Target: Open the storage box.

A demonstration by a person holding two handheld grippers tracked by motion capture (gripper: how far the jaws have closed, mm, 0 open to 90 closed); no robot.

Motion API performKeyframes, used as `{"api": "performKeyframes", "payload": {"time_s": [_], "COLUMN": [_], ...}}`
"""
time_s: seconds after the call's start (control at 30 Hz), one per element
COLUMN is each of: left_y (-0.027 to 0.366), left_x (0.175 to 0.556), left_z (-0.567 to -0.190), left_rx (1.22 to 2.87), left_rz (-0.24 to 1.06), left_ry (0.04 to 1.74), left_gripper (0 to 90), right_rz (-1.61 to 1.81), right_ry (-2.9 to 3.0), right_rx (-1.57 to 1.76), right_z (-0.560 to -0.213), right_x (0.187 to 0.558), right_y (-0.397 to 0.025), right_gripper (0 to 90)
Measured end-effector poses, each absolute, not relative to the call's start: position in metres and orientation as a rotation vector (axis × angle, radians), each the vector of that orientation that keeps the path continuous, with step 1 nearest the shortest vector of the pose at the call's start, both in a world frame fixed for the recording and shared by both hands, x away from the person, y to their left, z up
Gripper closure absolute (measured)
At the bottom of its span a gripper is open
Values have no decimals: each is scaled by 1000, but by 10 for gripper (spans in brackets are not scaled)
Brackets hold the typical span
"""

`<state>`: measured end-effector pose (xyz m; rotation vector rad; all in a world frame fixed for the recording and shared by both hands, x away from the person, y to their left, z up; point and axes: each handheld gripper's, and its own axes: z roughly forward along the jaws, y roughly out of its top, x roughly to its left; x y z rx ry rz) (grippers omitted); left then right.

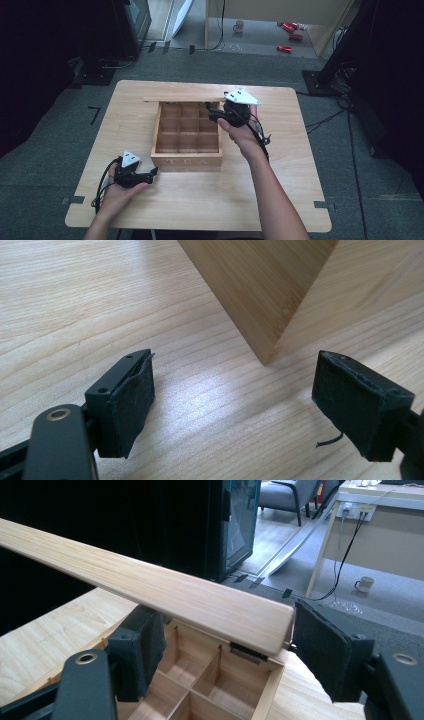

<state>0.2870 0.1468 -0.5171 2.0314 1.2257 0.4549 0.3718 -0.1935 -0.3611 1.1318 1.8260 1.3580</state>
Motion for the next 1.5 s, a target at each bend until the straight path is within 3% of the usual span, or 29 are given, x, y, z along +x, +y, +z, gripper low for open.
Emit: {"api": "performKeyframes", "payload": {"time_s": [0.5,1.5], "left_y": [146,145], "left_x": [287,286], "left_z": [-517,-517], "left_rx": [2040,2049], "left_rz": [462,463], "left_ry": [1221,1217], "left_gripper": [179,179], "right_rz": [1363,1322], "right_ry": [1793,1750], "right_rx": [1084,1089], "right_z": [-352,-341], "right_x": [392,419], "right_y": [-197,-196], "right_gripper": [421,511]}}
